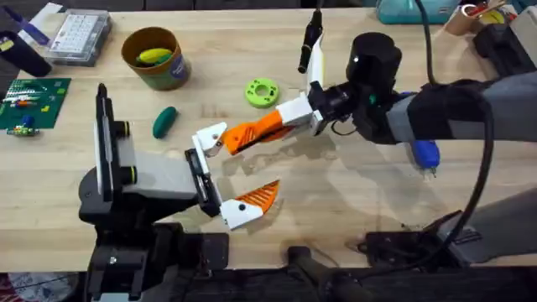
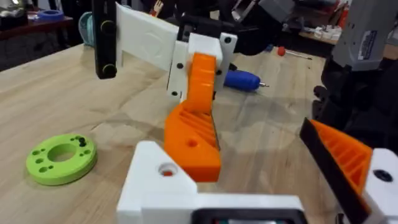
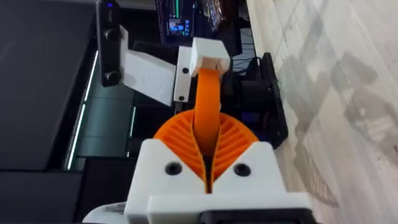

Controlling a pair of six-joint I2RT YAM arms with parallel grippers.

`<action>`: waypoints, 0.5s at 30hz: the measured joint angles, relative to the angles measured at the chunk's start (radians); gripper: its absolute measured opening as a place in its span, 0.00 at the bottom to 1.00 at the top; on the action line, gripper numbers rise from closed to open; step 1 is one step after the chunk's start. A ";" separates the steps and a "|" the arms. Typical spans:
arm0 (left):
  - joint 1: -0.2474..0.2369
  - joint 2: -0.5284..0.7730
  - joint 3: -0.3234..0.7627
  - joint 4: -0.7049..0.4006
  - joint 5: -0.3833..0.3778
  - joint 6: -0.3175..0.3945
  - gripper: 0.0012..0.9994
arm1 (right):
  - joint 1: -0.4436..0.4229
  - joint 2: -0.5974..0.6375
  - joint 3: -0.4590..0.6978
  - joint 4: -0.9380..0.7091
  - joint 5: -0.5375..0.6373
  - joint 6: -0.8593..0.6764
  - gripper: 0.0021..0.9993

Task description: Pick up the gripper from the table and insert it into the empty holder that is missing its gripper. Then pick up a screw, insert it into the mounting hole, and use the screwdriver to tighten it. Finally, clean up the table by picking up the vegetable and placing it into the bucket.

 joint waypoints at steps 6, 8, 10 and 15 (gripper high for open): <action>0.000 0.000 0.000 0.001 -0.007 0.011 0.99 | 0.000 0.002 0.000 0.059 0.014 0.065 0.02; 0.000 0.000 0.000 0.001 -0.009 0.011 0.99 | 0.000 0.002 0.000 0.059 0.016 0.073 0.02; 0.000 0.000 0.000 0.002 -0.009 0.011 0.99 | 0.000 0.002 0.000 0.059 0.016 0.077 0.02; 0.000 0.000 0.000 0.001 -0.010 0.010 0.99 | 0.001 0.002 0.000 0.039 0.033 0.082 0.02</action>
